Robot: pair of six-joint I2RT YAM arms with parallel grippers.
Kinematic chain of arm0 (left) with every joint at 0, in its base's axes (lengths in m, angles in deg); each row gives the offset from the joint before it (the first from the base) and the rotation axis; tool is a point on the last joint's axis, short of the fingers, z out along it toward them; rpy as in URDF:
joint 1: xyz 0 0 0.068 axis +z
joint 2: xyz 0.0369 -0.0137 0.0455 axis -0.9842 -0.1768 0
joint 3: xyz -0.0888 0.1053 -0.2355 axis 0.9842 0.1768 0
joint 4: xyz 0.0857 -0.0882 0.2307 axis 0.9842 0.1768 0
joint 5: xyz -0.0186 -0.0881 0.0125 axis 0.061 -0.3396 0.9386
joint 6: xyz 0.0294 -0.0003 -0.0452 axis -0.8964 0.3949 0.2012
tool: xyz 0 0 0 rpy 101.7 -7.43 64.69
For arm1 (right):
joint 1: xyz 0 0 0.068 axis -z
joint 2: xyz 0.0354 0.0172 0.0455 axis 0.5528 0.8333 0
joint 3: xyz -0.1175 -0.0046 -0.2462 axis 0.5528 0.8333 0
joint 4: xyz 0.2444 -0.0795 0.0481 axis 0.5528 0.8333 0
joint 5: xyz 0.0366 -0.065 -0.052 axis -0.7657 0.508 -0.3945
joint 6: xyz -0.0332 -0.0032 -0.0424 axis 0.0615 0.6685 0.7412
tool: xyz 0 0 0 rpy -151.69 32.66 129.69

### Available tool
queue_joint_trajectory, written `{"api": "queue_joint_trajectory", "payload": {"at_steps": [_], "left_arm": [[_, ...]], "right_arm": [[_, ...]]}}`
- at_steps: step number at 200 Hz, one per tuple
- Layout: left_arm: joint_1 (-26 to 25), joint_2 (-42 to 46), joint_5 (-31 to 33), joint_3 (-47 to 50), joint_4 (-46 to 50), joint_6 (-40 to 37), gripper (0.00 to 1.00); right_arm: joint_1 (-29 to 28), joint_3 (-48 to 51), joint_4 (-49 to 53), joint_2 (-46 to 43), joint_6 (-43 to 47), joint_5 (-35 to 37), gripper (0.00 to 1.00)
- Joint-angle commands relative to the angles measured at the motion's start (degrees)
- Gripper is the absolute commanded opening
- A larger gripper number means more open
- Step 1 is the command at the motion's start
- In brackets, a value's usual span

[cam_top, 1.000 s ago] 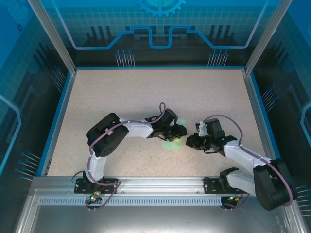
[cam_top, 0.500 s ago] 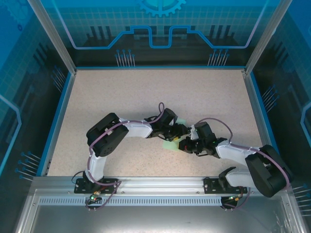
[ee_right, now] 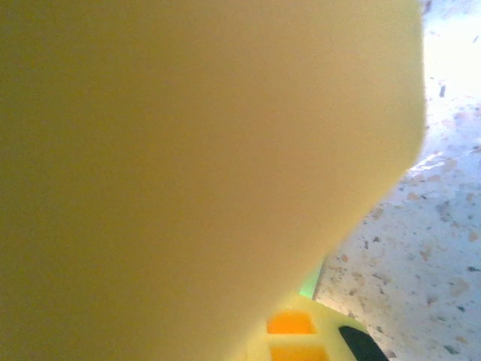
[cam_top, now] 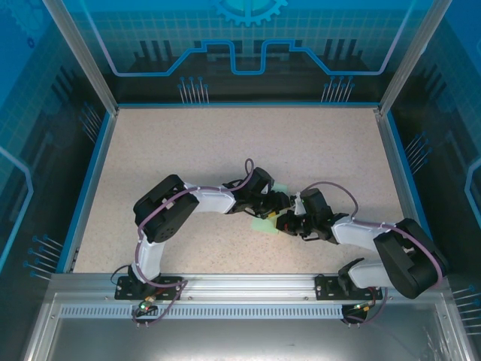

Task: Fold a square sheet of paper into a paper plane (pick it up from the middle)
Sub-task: Fold the triangle a second time at the center of the table.

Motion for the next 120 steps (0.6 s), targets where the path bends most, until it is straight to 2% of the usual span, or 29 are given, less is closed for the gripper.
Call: {"api": "queue_joint_trajectory", "payload": {"at_steps": [1, 45, 120], "left_arm": [[0.9, -2.1, 1.1, 2.0, 3.1, -0.1, 0.56], [1.1, -2.5, 0.8, 1.5, 3.3, 0.0, 0.56], [2.2, -1.4, 0.8, 0.6, 4.1, -0.7, 0.57]], "right_arm": [[-1.5, 1.9, 3.0, 0.4, 1.2, -0.5, 0.0], [-3.3, 2.3, 4.7, 1.8, 2.0, 1.5, 0.0], [-4.9, 0.3, 14.1, 0.7, 6.3, 7.5, 0.0]]}}
